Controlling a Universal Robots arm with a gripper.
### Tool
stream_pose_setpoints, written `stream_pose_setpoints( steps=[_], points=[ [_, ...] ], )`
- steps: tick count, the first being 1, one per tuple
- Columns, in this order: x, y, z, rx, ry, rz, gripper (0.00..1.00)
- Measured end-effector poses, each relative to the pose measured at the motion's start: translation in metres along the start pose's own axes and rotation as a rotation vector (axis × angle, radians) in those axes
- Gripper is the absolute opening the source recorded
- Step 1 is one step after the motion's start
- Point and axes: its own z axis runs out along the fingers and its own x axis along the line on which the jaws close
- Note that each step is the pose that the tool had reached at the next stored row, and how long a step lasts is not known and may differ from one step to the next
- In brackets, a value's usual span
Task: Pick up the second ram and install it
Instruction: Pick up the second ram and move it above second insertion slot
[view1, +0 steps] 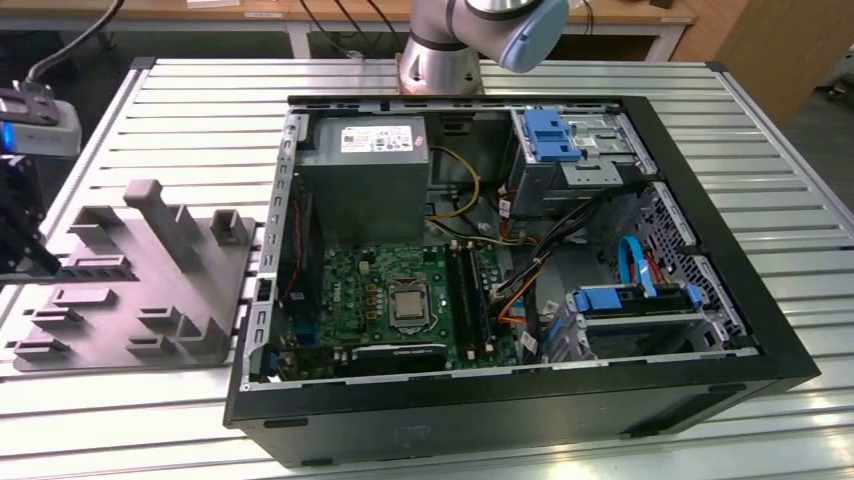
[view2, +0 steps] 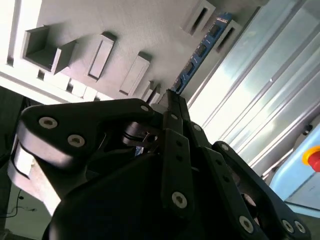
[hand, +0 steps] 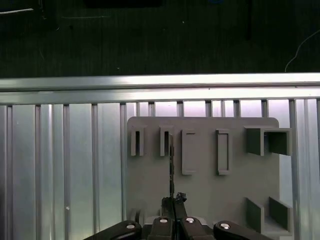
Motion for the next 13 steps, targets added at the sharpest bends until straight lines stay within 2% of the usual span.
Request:
stream_pose_setpoints(
  steps=[13],
  points=[
    [-0.0009, 0.0009, -0.0584, -0.0002, -0.0036, 0.0, 0.12]
  ],
)
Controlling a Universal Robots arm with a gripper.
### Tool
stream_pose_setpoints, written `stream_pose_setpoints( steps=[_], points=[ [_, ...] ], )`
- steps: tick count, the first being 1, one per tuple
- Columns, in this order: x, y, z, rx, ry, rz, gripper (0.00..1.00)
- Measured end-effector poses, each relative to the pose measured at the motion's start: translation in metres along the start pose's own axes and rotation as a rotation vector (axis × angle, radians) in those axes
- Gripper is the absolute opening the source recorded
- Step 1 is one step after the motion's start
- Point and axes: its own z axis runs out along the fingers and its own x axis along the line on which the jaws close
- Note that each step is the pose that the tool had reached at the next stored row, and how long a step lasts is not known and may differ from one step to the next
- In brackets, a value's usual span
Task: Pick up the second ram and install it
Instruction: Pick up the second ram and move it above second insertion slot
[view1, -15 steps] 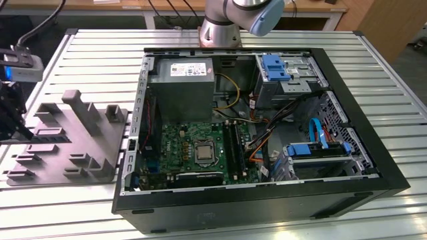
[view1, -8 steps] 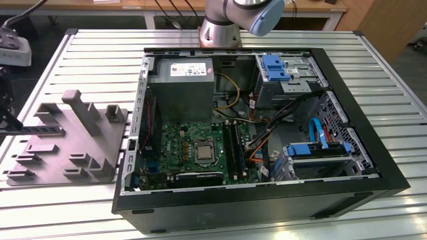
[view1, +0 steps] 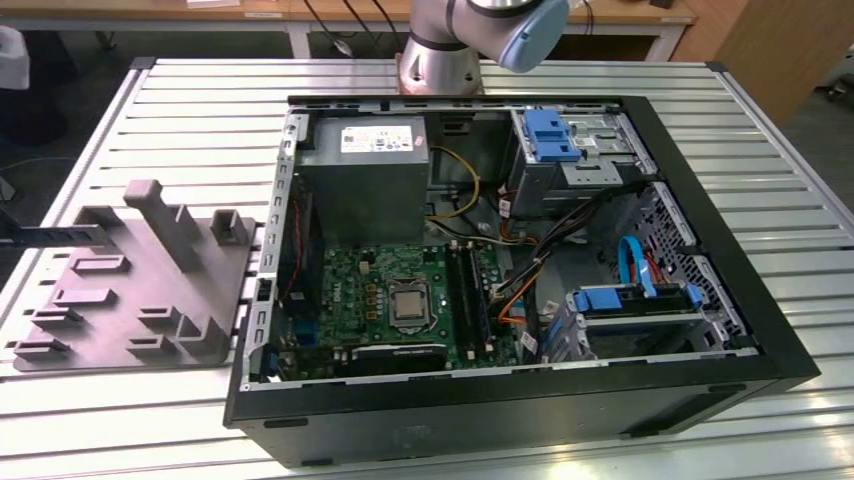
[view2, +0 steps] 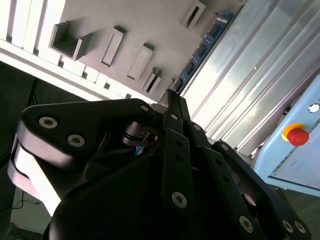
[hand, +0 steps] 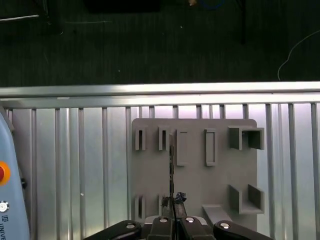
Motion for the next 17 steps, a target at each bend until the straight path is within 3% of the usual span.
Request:
stream_pose_setpoints(
  steps=[9, 17],
  points=[
    [-0.0007, 0.0006, -0.0369, -0.0002, -0.0037, 0.0, 0.12],
    [-0.0012, 0.0009, -0.0628, -0.0002, -0.008, 0.0, 0.12]
  ],
)
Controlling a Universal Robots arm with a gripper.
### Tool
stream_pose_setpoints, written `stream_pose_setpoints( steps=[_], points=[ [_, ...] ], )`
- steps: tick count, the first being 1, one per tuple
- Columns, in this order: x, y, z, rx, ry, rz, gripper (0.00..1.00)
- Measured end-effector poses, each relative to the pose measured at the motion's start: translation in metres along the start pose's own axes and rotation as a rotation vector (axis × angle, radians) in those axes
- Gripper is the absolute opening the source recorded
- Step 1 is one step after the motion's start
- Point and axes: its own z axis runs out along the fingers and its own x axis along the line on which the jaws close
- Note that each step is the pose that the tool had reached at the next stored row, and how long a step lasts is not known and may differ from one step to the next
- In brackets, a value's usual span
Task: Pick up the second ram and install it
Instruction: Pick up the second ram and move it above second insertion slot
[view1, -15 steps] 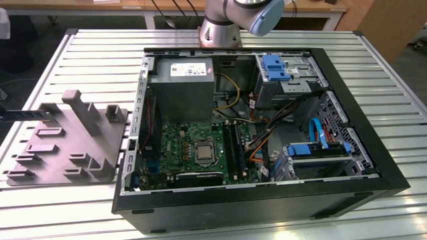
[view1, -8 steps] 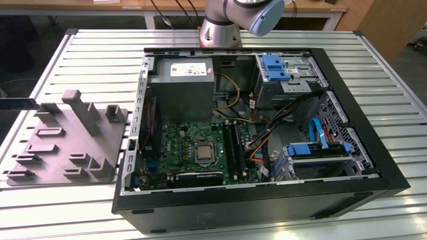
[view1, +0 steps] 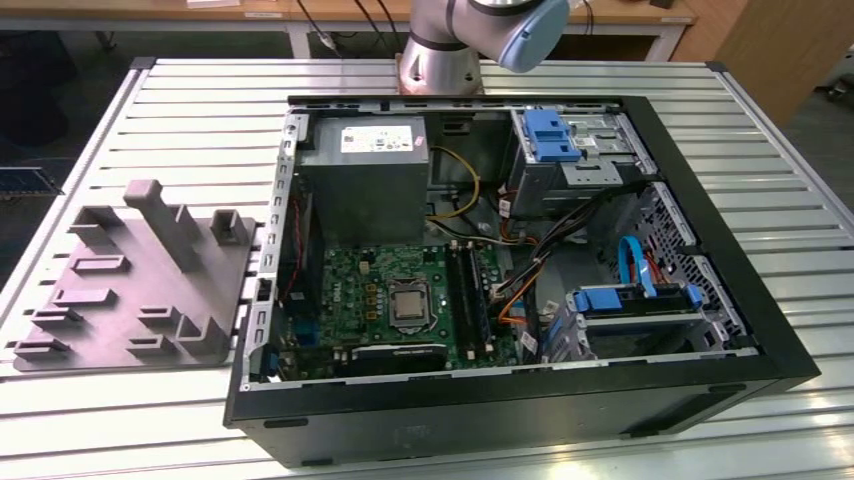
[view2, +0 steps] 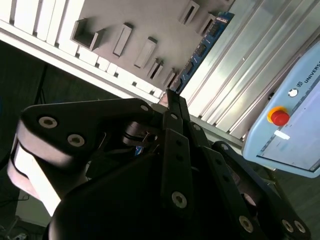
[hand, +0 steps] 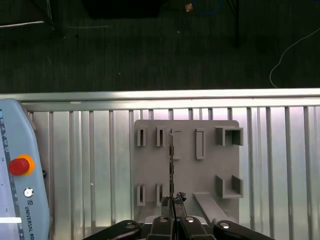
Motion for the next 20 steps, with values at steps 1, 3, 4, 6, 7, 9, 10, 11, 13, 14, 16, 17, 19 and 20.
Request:
stream_pose_setpoints(
  steps=[1, 3, 4, 6, 7, 9, 10, 11, 13, 14, 16, 17, 19, 20],
  points=[
    [-0.0001, 0.0001, -0.0024, -0.0001, -0.0004, 0.0, 0.12],
    [-0.0001, 0.0001, -0.0045, 0.0, -0.001, 0.0, 0.12],
    [-0.0001, 0.0001, -0.0045, 0.0001, -0.001, 0.0, 0.12],
    [-0.0001, 0.0001, -0.0046, 0.0001, -0.001, 0.0, 0.12],
    [-0.0001, 0.0001, -0.0047, 0.0, -0.001, 0.0, 0.12],
    [-0.0001, 0.0001, -0.0048, -0.0001, -0.0009, 0.0, 0.12],
    [-0.0001, -0.0001, -0.0048, -0.0001, -0.0009, 0.0, 0.12],
    [-0.0001, -0.0007, -0.005, -0.0003, -0.0007, 0.0, 0.12],
    [-0.0002, -0.0026, -0.0048, -0.0001, -0.0009, 0.0, 0.12],
    [-0.0003, -0.0038, -0.0048, -0.0001, -0.0009, 0.0, 0.12],
    [-0.0004, -0.0064, -0.0049, -0.0001, -0.0009, 0.0, 0.12],
    [-0.0004, -0.0078, -0.0049, -0.0001, -0.001, 0.0, 0.12],
    [-0.0005, -0.0109, -0.0049, -0.0001, -0.0009, 0.0, 0.12],
    [-0.0006, -0.0125, -0.005, -0.0001, -0.0009, 0.0, 0.12]
  ],
)
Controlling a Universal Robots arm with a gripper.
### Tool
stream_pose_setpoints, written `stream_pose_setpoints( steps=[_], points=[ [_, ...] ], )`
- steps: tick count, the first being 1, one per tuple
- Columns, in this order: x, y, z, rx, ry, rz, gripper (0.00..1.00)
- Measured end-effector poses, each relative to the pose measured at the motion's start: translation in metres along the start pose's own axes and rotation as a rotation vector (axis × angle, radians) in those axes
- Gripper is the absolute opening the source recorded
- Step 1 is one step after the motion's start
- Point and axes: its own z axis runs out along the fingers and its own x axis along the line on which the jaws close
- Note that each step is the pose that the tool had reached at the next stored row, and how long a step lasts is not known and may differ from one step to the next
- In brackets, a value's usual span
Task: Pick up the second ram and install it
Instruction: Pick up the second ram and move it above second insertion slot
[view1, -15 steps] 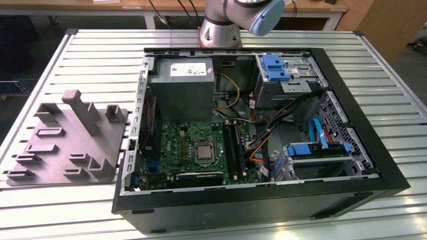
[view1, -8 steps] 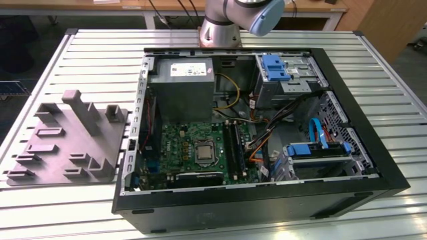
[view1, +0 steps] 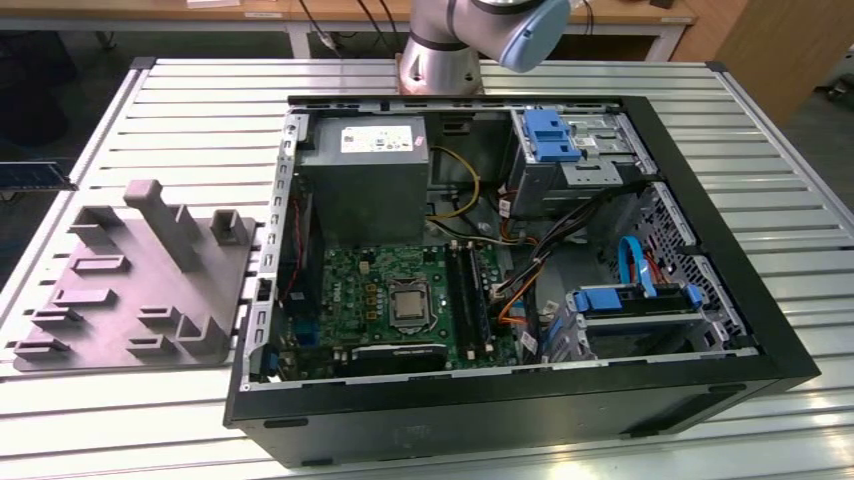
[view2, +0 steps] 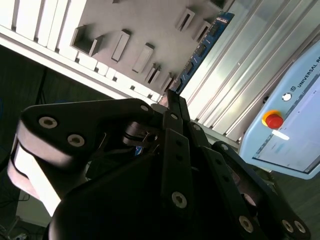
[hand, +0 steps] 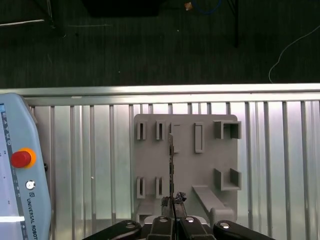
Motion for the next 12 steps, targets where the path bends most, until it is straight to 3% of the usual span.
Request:
stream_pose_setpoints(
  steps=[12],
  points=[
    [-0.0008, -0.0214, -0.0003, 0.0001, -0.0001, 0.0, 0.12]
  ],
)
